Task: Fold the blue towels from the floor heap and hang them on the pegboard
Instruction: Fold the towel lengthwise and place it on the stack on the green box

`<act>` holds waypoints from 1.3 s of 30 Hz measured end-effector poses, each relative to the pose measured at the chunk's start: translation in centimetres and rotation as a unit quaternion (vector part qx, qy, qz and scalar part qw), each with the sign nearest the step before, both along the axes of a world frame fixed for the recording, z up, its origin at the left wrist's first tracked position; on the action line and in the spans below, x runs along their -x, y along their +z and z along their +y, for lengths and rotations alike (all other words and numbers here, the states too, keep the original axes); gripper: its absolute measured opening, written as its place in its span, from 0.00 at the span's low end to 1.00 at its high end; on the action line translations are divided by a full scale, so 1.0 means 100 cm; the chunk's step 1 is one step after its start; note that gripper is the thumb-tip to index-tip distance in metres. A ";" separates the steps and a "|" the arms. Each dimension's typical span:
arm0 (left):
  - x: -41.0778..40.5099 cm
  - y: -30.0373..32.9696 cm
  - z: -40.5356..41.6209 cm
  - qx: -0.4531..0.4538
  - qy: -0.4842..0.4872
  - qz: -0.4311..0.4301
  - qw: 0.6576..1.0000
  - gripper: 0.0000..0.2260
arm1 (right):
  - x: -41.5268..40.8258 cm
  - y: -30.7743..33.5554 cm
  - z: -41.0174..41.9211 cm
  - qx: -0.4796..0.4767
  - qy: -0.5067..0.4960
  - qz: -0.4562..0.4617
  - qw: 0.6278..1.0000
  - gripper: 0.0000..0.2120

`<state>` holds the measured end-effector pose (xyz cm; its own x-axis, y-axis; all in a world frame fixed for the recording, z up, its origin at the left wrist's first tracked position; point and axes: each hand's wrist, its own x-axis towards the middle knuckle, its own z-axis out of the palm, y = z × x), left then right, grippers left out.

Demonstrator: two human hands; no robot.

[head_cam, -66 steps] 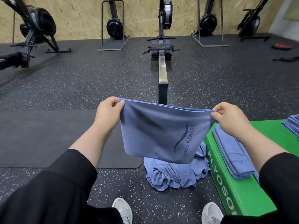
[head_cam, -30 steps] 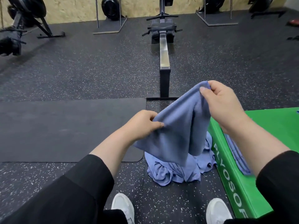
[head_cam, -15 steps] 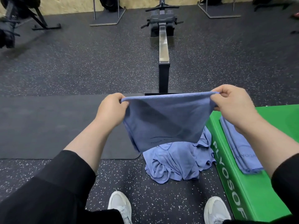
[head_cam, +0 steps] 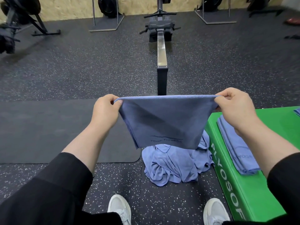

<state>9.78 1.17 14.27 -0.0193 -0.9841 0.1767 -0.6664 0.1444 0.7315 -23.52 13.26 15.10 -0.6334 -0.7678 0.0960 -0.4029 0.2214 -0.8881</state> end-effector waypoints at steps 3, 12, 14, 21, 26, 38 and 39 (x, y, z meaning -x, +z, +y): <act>0.002 0.001 -0.001 -0.045 0.018 0.090 0.995 0.10 | 0.000 -0.001 0.000 0.006 -0.004 -0.025 1.000 0.07; 0.041 0.004 0.016 -0.209 0.035 0.347 0.914 0.07 | -0.018 0.001 -0.005 -0.074 0.094 -0.160 0.980 0.11; 0.050 0.006 0.020 -0.214 0.040 0.354 0.910 0.08 | -0.022 0.000 -0.007 -0.089 0.103 -0.198 0.971 0.10; 0.081 0.007 0.040 -0.144 -0.027 0.267 0.952 0.15 | -0.048 0.011 -0.008 -0.099 0.177 -0.276 0.940 0.07; 0.101 0.011 0.060 -0.114 -0.092 0.202 0.968 0.09 | -0.067 0.011 -0.010 -0.083 0.179 -0.275 0.941 0.07; 0.120 0.015 0.079 -0.035 -0.116 0.123 0.985 0.06 | -0.090 0.018 -0.007 -0.038 0.214 -0.320 0.922 0.12; 0.120 0.014 0.079 -0.028 -0.120 0.119 0.985 0.05 | -0.090 0.017 -0.007 -0.038 0.211 -0.327 0.921 0.12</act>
<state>-2.22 9.09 15.71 -0.2171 -0.9645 0.1503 -0.4258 0.2321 0.8745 -14.52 12.54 16.82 -0.1812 -0.9476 -0.2630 0.1474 0.2382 -0.9600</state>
